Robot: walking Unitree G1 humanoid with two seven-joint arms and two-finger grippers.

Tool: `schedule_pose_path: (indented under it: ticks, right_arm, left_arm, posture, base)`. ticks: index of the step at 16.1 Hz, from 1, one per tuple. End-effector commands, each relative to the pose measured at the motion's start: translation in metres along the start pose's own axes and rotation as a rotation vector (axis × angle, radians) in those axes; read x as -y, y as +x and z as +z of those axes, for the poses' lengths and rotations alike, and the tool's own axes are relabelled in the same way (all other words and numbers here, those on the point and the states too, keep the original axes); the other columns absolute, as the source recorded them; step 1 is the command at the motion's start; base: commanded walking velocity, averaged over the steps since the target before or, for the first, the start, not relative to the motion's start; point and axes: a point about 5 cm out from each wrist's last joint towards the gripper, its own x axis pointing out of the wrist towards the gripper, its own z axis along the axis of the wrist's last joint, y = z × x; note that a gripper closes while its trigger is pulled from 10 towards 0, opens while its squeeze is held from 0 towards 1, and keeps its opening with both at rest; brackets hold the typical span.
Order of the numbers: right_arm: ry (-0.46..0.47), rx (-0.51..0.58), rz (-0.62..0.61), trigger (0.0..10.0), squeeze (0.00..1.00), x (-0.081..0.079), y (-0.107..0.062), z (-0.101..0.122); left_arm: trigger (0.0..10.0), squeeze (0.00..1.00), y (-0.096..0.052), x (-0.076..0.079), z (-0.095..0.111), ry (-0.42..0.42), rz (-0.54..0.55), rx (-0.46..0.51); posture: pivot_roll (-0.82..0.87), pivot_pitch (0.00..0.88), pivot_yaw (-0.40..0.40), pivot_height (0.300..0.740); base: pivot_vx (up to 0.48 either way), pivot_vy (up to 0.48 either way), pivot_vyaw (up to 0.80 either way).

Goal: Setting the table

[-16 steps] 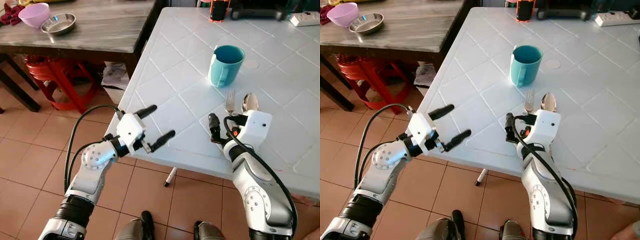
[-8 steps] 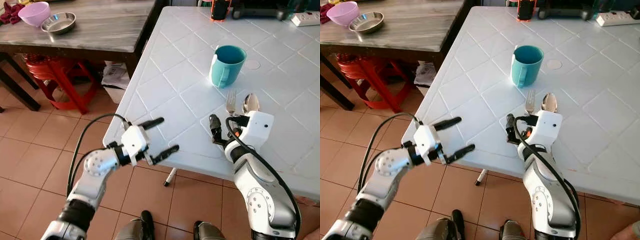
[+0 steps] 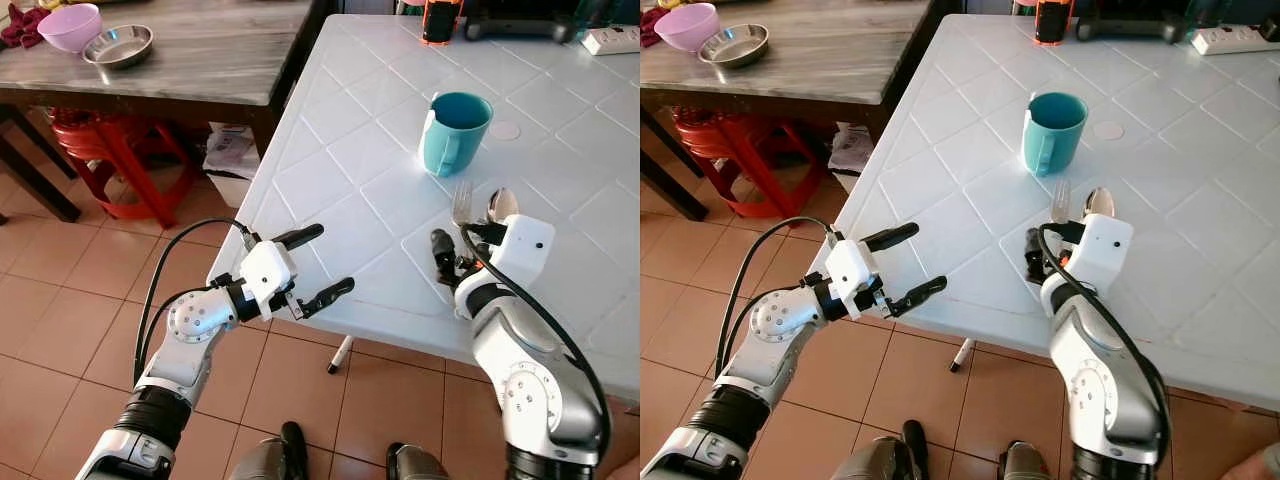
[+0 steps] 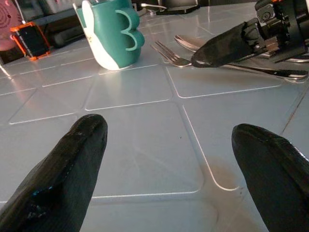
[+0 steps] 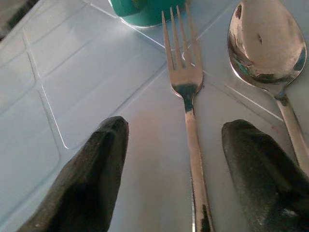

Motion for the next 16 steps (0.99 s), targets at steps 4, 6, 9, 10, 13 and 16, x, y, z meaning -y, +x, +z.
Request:
schedule_pose_path:
  ticks: [4,6,9,10,13,16]
  right_arm:
    - [-0.133,-0.216,-0.045,0.0,0.00,0.020,0.002,-0.035]
    - [-0.215,-0.231,-0.043,0.0,0.00,0.026,0.005,-0.036]
    - [-0.223,-0.229,-0.058,0.0,0.00,0.036,0.008,-0.031]
    - [-0.230,-0.226,-0.060,0.0,0.00,0.040,0.010,-0.028]
    - [-0.230,-0.227,-0.062,0.0,0.00,0.042,0.012,-0.026]
    - [-0.215,-0.231,-0.055,0.0,0.00,0.041,0.011,-0.029]
  left_arm:
    - [10.0,0.00,-0.005,0.000,-0.004,0.016,0.002,-0.022]
    - [10.0,0.00,-0.005,0.000,-0.004,0.018,0.004,-0.024]
    - [10.0,0.00,-0.006,0.000,-0.005,0.015,0.009,-0.026]
    - [10.0,0.00,-0.006,0.000,-0.005,0.014,0.008,-0.027]
    - [10.0,0.00,-0.006,0.000,-0.005,0.016,0.004,-0.027]
    - [10.0,0.00,-0.005,0.001,-0.001,0.014,-0.011,0.002]
  posture:
    - [-0.18,0.246,0.104,0.740]
    - [-0.18,0.247,0.103,0.740]
    - [-0.18,0.248,0.103,0.740]
    - [-0.18,0.249,0.104,0.740]
    - [-0.18,0.249,0.105,0.740]
    - [-0.18,0.249,0.111,0.740]
  base:
    - [0.000,0.000,0.00]
    - [0.000,0.000,0.00]
    - [0.000,0.000,0.00]
    - [0.000,0.000,0.00]
    - [0.000,0.000,0.00]
    - [0.000,0.000,0.00]
